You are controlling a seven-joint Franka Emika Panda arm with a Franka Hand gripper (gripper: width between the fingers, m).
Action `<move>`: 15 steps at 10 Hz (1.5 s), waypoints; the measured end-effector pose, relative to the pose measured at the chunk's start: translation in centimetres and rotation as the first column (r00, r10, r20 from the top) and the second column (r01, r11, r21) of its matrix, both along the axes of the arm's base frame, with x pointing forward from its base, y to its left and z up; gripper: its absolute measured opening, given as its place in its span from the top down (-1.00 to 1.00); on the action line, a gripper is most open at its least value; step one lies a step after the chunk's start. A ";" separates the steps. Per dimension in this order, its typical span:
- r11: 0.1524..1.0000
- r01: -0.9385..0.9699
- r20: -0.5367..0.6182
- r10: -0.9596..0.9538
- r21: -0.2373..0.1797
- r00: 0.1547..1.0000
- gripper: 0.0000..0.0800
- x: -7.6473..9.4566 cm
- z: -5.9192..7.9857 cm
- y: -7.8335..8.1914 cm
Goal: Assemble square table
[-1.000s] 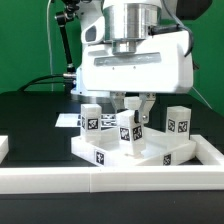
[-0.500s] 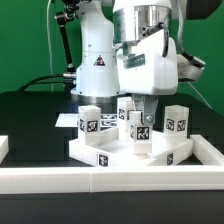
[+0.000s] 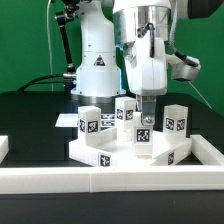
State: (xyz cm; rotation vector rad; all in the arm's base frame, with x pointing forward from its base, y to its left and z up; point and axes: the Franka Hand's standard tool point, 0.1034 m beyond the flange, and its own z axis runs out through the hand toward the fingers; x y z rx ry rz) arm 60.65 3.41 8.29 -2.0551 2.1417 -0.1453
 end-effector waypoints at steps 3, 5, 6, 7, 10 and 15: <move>0.972 -0.228 0.012 0.229 -0.054 0.973 -0.55 0.1 -0.2 0.1; 0.906 -0.410 0.015 0.413 -0.104 0.910 -0.62 0.3 -0.2 0.0; 0.880 -0.461 0.012 0.465 -0.117 0.885 -0.62 0.4 -0.2 0.0; 0.828 -0.544 0.004 0.549 -0.138 0.836 -0.62 0.5 -0.2 0.0; 0.686 -0.704 -0.030 0.712 -0.182 0.702 -0.62 0.5 -0.1 0.0; 0.410 -0.882 -0.106 0.891 -0.231 0.442 -0.62 0.6 -0.1 -0.3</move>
Offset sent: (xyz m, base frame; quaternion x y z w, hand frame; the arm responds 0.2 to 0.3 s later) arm 0.0074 0.0077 0.0017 0.0223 0.0036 -0.1802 0.9834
